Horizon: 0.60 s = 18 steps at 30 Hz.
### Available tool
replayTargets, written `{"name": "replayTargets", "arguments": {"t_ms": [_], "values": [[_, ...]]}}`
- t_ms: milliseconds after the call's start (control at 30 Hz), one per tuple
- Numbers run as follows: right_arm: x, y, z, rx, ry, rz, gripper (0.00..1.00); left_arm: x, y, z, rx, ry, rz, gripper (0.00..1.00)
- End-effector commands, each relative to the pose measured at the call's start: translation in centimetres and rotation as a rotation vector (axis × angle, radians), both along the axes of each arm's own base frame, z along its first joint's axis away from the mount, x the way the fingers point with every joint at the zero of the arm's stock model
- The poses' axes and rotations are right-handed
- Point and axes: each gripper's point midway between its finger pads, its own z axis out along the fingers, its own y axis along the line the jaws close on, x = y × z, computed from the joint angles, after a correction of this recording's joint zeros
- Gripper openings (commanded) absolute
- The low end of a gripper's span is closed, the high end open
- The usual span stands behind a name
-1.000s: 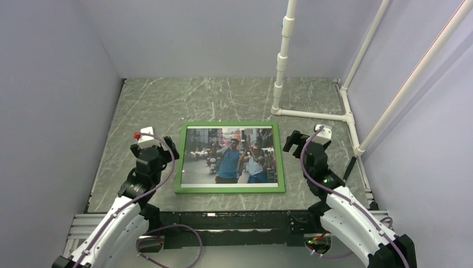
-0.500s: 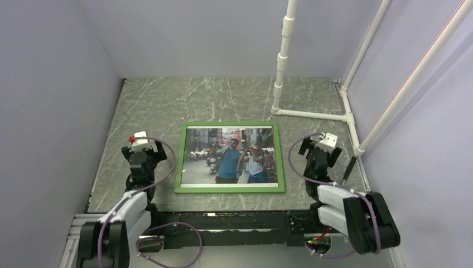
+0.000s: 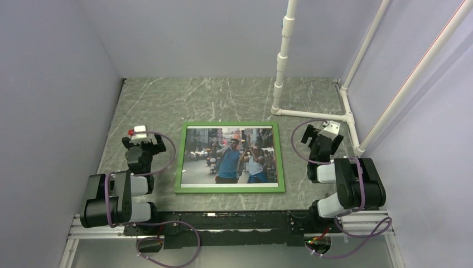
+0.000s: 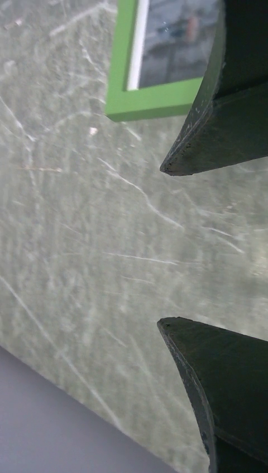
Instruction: Put the photo into the frame
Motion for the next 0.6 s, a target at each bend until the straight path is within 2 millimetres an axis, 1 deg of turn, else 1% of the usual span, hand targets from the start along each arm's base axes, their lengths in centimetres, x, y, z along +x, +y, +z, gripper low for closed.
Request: {"name": "replayTargets", "arguments": {"t_ms": [0,67,133,233,567], "values": [[0.9,0.8,2.2,0.002,-0.112,0.058,1.0,2.7,-1.4,3.3,0.056,-0.068,-0.098,0.99],[0.9,0.7,2.2,0.0,-0.115,0.057,1.0,3.0,-1.5,3.7,0.088,-0.073,-0.097,1.0],[0.9,0.7,2.3,-0.001,-0.119,0.058,1.0,3.2,-2.0,3.3,0.099,-0.054,-0.134,0.99],[0.9,0.7,2.3,-0.001,-0.116,0.058,1.0,3.5,-2.3,3.4,0.11,-0.053,-0.144,0.99],[0.9,0.7,2.3,0.0,-0.117,0.058,1.0,3.6,-2.6,3.4,0.131,-0.043,-0.134,0.99]]}}
